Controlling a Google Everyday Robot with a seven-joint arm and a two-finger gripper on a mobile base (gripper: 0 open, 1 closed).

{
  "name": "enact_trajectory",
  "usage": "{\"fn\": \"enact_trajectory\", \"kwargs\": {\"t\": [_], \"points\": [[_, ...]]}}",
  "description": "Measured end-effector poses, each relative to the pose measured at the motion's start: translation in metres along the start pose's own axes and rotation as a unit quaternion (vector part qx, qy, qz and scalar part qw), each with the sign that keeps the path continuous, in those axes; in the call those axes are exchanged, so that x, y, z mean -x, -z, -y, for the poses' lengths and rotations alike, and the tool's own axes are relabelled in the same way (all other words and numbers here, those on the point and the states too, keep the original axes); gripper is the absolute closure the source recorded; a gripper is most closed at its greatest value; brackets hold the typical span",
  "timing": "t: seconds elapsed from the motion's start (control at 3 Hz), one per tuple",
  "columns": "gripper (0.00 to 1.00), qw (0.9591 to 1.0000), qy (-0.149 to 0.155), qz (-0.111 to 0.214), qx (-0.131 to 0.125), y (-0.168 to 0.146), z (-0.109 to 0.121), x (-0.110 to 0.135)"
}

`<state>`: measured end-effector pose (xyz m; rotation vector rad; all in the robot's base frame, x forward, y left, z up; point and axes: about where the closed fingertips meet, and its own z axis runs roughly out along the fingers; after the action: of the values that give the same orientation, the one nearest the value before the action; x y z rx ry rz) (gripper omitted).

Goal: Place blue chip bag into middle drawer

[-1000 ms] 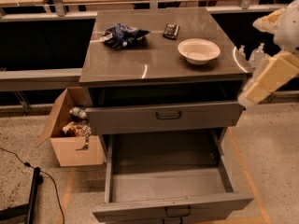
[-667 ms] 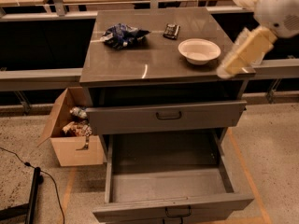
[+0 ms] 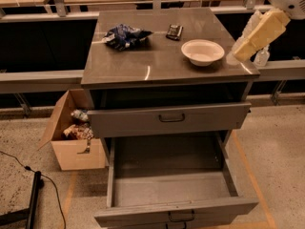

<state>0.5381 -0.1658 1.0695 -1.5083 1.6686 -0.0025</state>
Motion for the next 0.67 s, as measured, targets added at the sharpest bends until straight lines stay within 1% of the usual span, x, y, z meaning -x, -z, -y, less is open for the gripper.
{"fn": "enact_trajectory", "kwargs": {"t": [0.33,0.67], "points": [[0.00,0.9997,-0.014,0.000,-0.021,-0.007,0.001,-0.002],[0.00,0.9975,-0.048,-0.035,-0.038,-0.066,-0.003,-0.038]]}}
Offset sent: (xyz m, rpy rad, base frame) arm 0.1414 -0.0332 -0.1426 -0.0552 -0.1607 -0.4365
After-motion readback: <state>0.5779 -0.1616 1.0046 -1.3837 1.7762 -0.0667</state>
